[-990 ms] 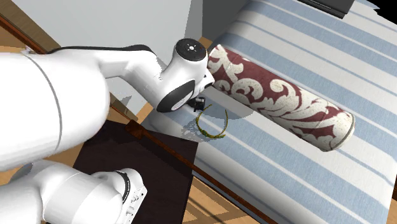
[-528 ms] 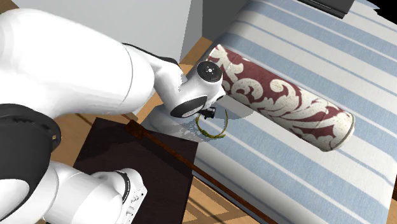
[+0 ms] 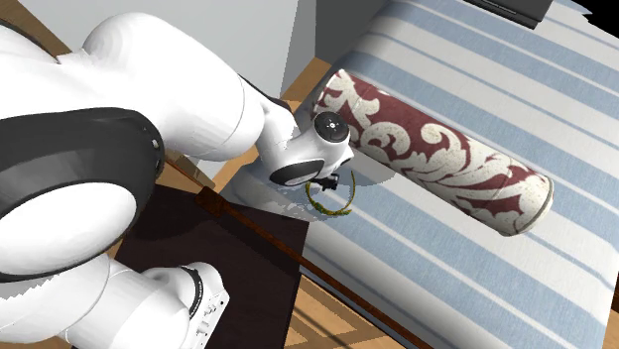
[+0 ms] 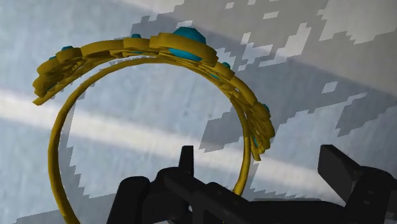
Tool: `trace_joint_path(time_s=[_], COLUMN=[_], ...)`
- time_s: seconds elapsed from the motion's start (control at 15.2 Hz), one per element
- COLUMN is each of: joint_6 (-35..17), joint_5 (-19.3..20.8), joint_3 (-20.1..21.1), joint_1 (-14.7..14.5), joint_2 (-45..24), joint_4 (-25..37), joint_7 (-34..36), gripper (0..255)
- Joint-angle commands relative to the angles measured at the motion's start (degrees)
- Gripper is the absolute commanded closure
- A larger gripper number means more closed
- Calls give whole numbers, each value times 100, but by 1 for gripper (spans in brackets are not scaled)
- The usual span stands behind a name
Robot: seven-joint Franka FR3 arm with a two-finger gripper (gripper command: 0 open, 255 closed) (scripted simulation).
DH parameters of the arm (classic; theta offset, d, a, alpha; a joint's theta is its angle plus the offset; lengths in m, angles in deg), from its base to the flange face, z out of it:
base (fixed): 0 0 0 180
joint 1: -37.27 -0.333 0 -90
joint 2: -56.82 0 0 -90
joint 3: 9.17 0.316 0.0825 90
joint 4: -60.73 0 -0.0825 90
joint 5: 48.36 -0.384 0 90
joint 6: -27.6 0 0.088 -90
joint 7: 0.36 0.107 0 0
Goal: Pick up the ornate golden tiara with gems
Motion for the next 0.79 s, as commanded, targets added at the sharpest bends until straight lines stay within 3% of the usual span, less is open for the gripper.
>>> trace_joint_path(time_s=[0.0, 0.07, 0.13, 0.73], joint_6=[-115, -116, -110, -116], joint_5=[-170, -169, -157, -169], joint_3=[107, 108, 99, 108], joint_1=[67, 69, 65, 69], joint_2=[-163, -163, -147, -163], joint_4=[35, 35, 25, 35], joint_7=[-127, -126, -120, -126], gripper=[0, 0, 255, 255])
